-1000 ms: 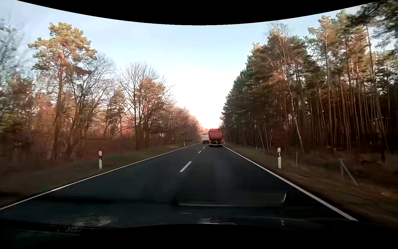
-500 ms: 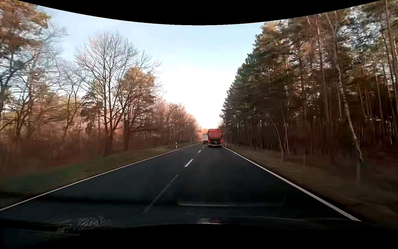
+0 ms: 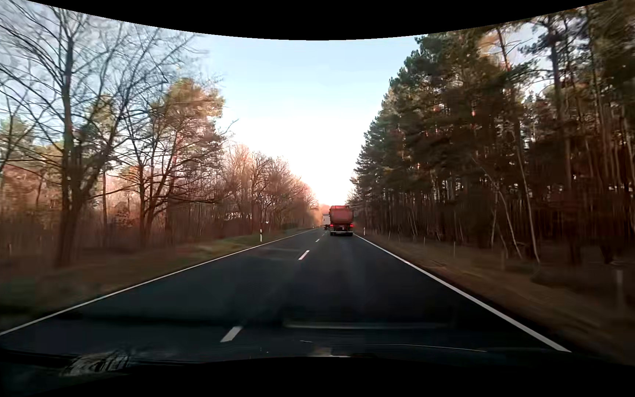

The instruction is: Follow the waypoints while adhering to traffic rules and regulations

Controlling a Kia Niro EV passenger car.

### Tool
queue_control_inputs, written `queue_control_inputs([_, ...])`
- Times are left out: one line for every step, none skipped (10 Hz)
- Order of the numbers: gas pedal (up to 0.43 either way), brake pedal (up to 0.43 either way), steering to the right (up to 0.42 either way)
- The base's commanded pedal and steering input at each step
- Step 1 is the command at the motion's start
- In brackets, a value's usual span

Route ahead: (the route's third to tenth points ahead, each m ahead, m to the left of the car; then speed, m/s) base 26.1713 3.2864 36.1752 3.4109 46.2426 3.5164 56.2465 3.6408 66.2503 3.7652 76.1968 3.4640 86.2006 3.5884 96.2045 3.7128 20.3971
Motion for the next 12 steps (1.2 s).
queue_control_inputs([0.118, 0.0, 0.0])
queue_control_inputs([0.118, 0.0, 0.0])
queue_control_inputs([0.118, 0.0, 0.0])
queue_control_inputs([0.118, 0.0, 0.0])
queue_control_inputs([0.118, 0.0, 0.0])
queue_control_inputs([0.118, 0.0, -0.001])
queue_control_inputs([0.118, 0.0, -0.001])
queue_control_inputs([0.118, 0.0, -0.001])
queue_control_inputs([0.118, 0.0, -0.001])
queue_control_inputs([0.118, 0.0, -0.001])
queue_control_inputs([0.13, 0.0, -0.001])
queue_control_inputs([0.13, 0.0, -0.001])
